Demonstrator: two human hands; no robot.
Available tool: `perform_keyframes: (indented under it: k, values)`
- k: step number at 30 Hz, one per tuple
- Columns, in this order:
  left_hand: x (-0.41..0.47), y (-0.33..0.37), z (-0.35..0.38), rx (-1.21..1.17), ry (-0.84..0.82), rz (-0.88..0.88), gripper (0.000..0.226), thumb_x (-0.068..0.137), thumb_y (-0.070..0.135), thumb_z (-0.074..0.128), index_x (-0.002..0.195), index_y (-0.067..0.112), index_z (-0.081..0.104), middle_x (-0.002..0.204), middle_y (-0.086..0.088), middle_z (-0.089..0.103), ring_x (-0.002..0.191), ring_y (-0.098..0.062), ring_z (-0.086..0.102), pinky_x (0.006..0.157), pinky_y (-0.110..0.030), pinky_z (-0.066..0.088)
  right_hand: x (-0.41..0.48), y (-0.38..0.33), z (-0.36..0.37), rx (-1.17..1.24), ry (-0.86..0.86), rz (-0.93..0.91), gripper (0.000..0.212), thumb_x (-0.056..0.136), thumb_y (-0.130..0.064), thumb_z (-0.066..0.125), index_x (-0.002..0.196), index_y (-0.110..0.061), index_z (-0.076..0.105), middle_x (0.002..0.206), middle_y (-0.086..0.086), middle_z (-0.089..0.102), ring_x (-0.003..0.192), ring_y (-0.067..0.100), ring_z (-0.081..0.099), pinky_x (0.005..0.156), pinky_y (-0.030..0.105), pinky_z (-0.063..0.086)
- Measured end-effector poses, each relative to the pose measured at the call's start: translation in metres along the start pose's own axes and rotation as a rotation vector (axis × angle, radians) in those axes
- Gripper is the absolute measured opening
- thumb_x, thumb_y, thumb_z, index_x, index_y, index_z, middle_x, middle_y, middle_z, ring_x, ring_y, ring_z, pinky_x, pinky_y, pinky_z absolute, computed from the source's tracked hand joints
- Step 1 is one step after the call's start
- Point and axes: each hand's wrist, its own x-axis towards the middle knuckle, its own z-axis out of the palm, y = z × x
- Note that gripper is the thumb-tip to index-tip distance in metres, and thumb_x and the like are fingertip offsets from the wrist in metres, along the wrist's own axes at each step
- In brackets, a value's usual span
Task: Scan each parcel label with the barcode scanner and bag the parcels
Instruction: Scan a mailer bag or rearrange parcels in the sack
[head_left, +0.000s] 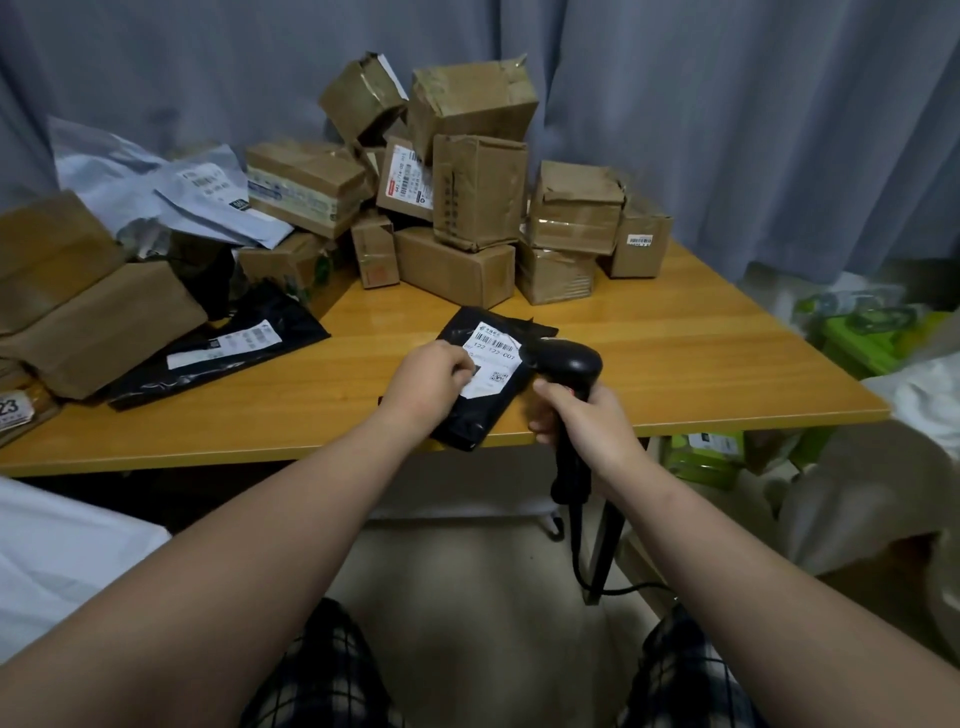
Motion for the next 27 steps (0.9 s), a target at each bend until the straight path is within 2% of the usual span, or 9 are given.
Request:
perform_keyframes:
  k: [3,5,7,11,16,19,21,24,27]
  values:
    - [0.003,-0.004,0.002,-0.103,-0.038,-0.102,0.017,0.089,0.024,0.067,0.098,0.010,0.072,0.107,-0.004,0.066,0.092,-0.015,0.056,0.069,-0.019,0.039,0.002,0.001,0.001,0.058,0.039,0.029,0.007,0.092,-0.021,0.064,0.098,-0.021,0.060,0.097,0.010,0.066,0.085,0.022,0.067,0.071,0.030,0.056]
    - [0.003,-0.006,0.001,-0.136,-0.078,-0.109,0.027,0.083,0.031,0.073,0.100,0.009,0.071,0.106,-0.004,0.064,0.094,-0.018,0.057,0.076,-0.025,0.044,0.003,0.000,0.002,0.088,0.057,0.049,0.008,0.092,-0.022,0.064,0.099,-0.022,0.060,0.103,0.012,0.067,0.095,0.025,0.068,0.075,0.030,0.058]
    - [0.000,-0.006,0.000,-0.075,-0.120,-0.074,0.041,0.081,0.038,0.074,0.110,0.010,0.068,0.111,-0.004,0.060,0.098,-0.020,0.055,0.085,-0.030,0.046,0.003,-0.002,0.002,0.126,0.054,0.072,0.009,0.091,-0.021,0.066,0.099,-0.021,0.061,0.104,0.012,0.066,0.101,0.027,0.067,0.078,0.030,0.059]
    - [-0.008,-0.008,0.002,-0.031,-0.173,-0.058,0.057,0.087,0.047,0.065,0.132,0.014,0.057,0.133,-0.006,0.056,0.118,-0.024,0.053,0.097,-0.035,0.044,0.003,-0.004,0.008,0.180,0.026,0.102,0.016,0.088,-0.011,0.068,0.101,-0.015,0.060,0.099,0.010,0.065,0.096,0.024,0.065,0.077,0.028,0.058]
    - [-0.023,-0.008,0.012,0.241,-0.269,-0.068,0.070,0.099,0.056,0.030,0.153,0.011,0.022,0.158,-0.014,0.022,0.144,-0.027,0.023,0.116,-0.038,0.019,0.002,-0.005,0.019,0.144,-0.021,0.082,0.015,0.087,-0.001,0.066,0.094,-0.014,0.062,0.079,-0.002,0.066,0.077,0.011,0.064,0.072,0.023,0.056]
    - [-0.032,-0.007,0.016,0.255,-0.300,-0.100,0.072,0.101,0.054,0.019,0.154,0.008,0.003,0.161,-0.016,-0.001,0.149,-0.026,0.000,0.120,-0.037,0.002,0.003,-0.003,0.027,0.087,-0.044,0.069,0.018,0.086,-0.002,0.066,0.099,-0.015,0.063,0.086,-0.001,0.068,0.089,0.017,0.064,0.087,0.033,0.053]
    - [-0.035,-0.009,0.015,0.205,-0.327,-0.125,0.071,0.101,0.053,0.018,0.154,0.009,-0.003,0.161,-0.015,-0.008,0.149,-0.025,-0.007,0.119,-0.036,-0.002,0.002,-0.005,0.034,0.088,-0.074,0.068,0.017,0.086,-0.001,0.065,0.095,-0.015,0.064,0.088,0.002,0.068,0.089,0.021,0.065,0.083,0.033,0.052]
    - [-0.042,-0.015,0.011,0.090,-0.315,-0.110,0.070,0.102,0.050,0.025,0.154,0.010,0.000,0.162,-0.011,-0.004,0.149,-0.023,-0.003,0.119,-0.035,0.001,0.002,-0.005,0.047,0.038,-0.066,0.067,0.018,0.083,0.001,0.066,0.094,-0.012,0.063,0.088,0.006,0.067,0.087,0.023,0.064,0.076,0.032,0.052]
    - [-0.054,-0.020,0.008,-0.141,-0.230,-0.072,0.069,0.098,0.044,0.045,0.152,0.012,0.017,0.159,-0.007,0.018,0.145,-0.022,0.019,0.117,-0.035,0.019,0.004,0.004,0.058,-0.097,0.030,0.009,0.038,0.075,0.004,0.070,0.110,-0.007,0.061,0.094,0.006,0.065,0.090,0.021,0.062,0.071,0.028,0.050]
